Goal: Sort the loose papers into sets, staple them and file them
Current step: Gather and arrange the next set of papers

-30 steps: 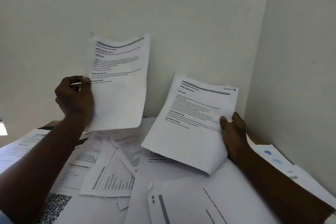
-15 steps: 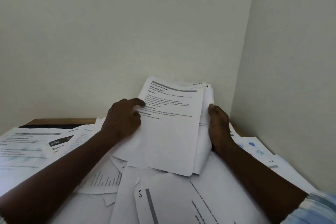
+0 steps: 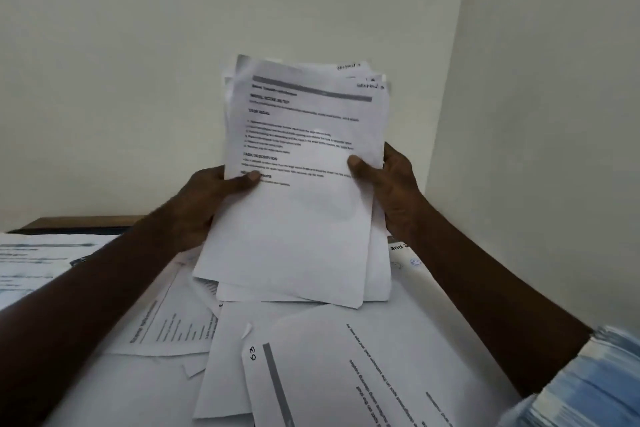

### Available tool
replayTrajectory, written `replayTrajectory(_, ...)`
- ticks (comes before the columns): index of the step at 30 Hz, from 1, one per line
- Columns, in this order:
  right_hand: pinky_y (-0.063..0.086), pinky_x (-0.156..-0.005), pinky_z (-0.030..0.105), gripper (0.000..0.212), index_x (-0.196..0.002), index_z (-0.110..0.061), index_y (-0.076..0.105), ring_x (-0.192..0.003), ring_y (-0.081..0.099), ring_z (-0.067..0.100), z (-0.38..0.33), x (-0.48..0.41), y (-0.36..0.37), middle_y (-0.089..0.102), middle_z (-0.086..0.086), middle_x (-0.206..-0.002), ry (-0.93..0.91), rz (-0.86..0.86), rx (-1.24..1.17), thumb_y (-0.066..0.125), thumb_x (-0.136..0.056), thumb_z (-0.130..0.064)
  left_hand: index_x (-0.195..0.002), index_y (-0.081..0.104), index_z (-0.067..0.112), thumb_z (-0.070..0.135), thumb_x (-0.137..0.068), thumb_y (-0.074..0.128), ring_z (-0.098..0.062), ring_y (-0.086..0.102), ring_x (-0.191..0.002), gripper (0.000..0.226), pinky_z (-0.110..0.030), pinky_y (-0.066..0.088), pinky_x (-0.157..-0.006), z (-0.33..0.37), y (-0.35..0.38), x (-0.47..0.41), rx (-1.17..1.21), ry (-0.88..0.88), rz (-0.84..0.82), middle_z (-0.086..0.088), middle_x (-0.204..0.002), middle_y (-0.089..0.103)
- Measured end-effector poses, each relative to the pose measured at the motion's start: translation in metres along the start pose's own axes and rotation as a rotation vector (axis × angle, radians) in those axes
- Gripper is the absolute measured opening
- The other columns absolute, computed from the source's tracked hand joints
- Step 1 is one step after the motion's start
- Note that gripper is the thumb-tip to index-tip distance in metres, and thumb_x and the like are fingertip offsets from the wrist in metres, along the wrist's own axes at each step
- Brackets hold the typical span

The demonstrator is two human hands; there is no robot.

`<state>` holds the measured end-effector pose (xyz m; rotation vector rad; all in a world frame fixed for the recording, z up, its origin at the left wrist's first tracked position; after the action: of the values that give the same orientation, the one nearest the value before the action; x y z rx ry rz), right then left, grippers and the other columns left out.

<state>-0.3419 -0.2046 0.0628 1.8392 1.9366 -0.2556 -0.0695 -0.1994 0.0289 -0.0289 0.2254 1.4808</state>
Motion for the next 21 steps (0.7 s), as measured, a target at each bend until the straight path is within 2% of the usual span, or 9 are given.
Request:
replayTrajectory(2,0.062,-0.074,0.033,0.030,-0.122,-0.008,0.067,-0.089,0.072,0.023,-0.004,0.000,0.008,0.076,0.005,-0.105,0.077,-0.019,0.016,0.065,-0.101,-0.029,-0.122,0.071,0.004,0.024,-0.071,0.087,-0.024,0.077,-0.095,0.057,-0.032,0.063,-0.072,0.012,-0.009,0.001,0.040,0.073,0.078,-0.014,-0.118,0.076)
replayTrajectory(5,0.057,-0.066,0.030,0.045,-0.117,-0.013,0.068,-0.072,0.072,0.019,0.002,-0.001,0.008,0.078,0.000,-0.093,0.224,-0.015,0.090,0.048,-0.105,-0.052,-0.127,0.070,0.009,0.013,-0.092,0.074,-0.016,0.076,-0.095,0.036,-0.029,0.063,-0.074,0.018,-0.041,0.000,0.134,0.188,0.305,-0.002,-0.116,0.077)
replayTrajectory(7,0.054,-0.070,0.033,0.041,-0.116,-0.011,0.067,-0.075,0.073,0.023,0.013,0.000,-0.002,0.079,0.007,-0.100,0.277,0.004,0.254,0.050,-0.106,-0.047,-0.132,0.068,0.011,0.012,-0.096,0.071,-0.012,0.075,-0.098,0.036,-0.028,0.062,-0.079,0.016,-0.061,0.002,0.161,0.210,0.406,0.002,-0.118,0.076)
replayTrajectory(9,0.051,-0.067,0.034,0.037,-0.108,-0.009,0.069,-0.076,0.068,0.024,0.027,0.004,-0.013,0.076,0.013,-0.103,0.297,-0.064,0.561,0.063,-0.100,-0.045,-0.133,0.067,0.013,0.010,-0.098,0.069,-0.009,0.075,-0.093,0.035,-0.028,0.061,-0.080,0.013,-0.075,0.005,0.171,0.217,0.455,0.005,-0.115,0.075)
replayTrajectory(11,0.051,-0.065,0.032,0.047,-0.096,-0.009,0.070,-0.074,0.061,0.021,0.044,0.012,-0.020,0.068,0.008,-0.088,0.365,-0.202,0.887,0.074,-0.088,-0.055,-0.132,0.066,0.013,0.009,-0.098,0.068,-0.007,0.074,-0.089,0.034,-0.027,0.060,-0.078,0.012,-0.081,0.006,0.174,0.216,0.480,0.007,-0.112,0.074)
replayTrajectory(13,0.050,-0.068,0.034,0.055,-0.093,-0.008,0.066,-0.070,0.057,0.023,0.055,0.020,-0.022,0.061,0.005,-0.080,0.460,-0.315,1.078,0.078,-0.082,-0.061,-0.131,0.066,0.014,0.008,-0.099,0.067,-0.006,0.073,-0.086,0.033,-0.025,0.059,-0.075,0.010,-0.085,0.007,0.175,0.214,0.498,0.008,-0.109,0.074)
replayTrajectory(15,0.052,-0.073,0.033,0.063,-0.105,-0.008,0.064,-0.074,0.061,0.021,0.054,0.023,-0.021,0.063,0.002,-0.083,0.487,-0.324,1.184,0.079,-0.079,-0.063,-0.129,0.066,0.015,0.008,-0.099,0.067,-0.005,0.072,-0.083,0.031,-0.025,0.058,-0.073,0.008,-0.087,0.007,0.176,0.212,0.511,0.009,-0.105,0.073)
replayTrajectory(18,0.044,-0.073,0.030,0.064,-0.119,-0.017,0.058,-0.088,0.055,0.015,0.050,0.024,-0.022,0.055,-0.009,-0.091,0.441,-0.262,1.318,0.083,-0.077,-0.057,-0.131,0.065,0.012,0.007,-0.098,0.068,-0.006,0.071,-0.084,0.033,-0.030,0.057,-0.078,0.004,-0.090,0.007,0.184,0.218,0.540,0.009,-0.103,0.072)
replayTrajectory(21,0.046,-0.073,0.026,0.060,-0.120,-0.016,0.060,-0.093,0.061,0.013,0.058,0.024,-0.035,0.064,-0.005,-0.100,0.463,-0.122,1.173,0.091,-0.074,-0.040,-0.123,0.067,0.017,0.007,-0.098,0.069,-0.004,0.072,-0.077,0.028,-0.031,0.058,-0.076,0.000,-0.095,0.007,0.190,0.219,0.552,0.011,-0.099,0.073)
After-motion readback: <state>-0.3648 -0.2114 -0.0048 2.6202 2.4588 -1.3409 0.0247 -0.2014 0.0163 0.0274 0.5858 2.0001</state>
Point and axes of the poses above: each hand's wrist, its own x-axis away from the middle knuckle, its own y-axis out of the palm, z = x × y, the point moved 8 cm from there along -x, towards the middle knuckle
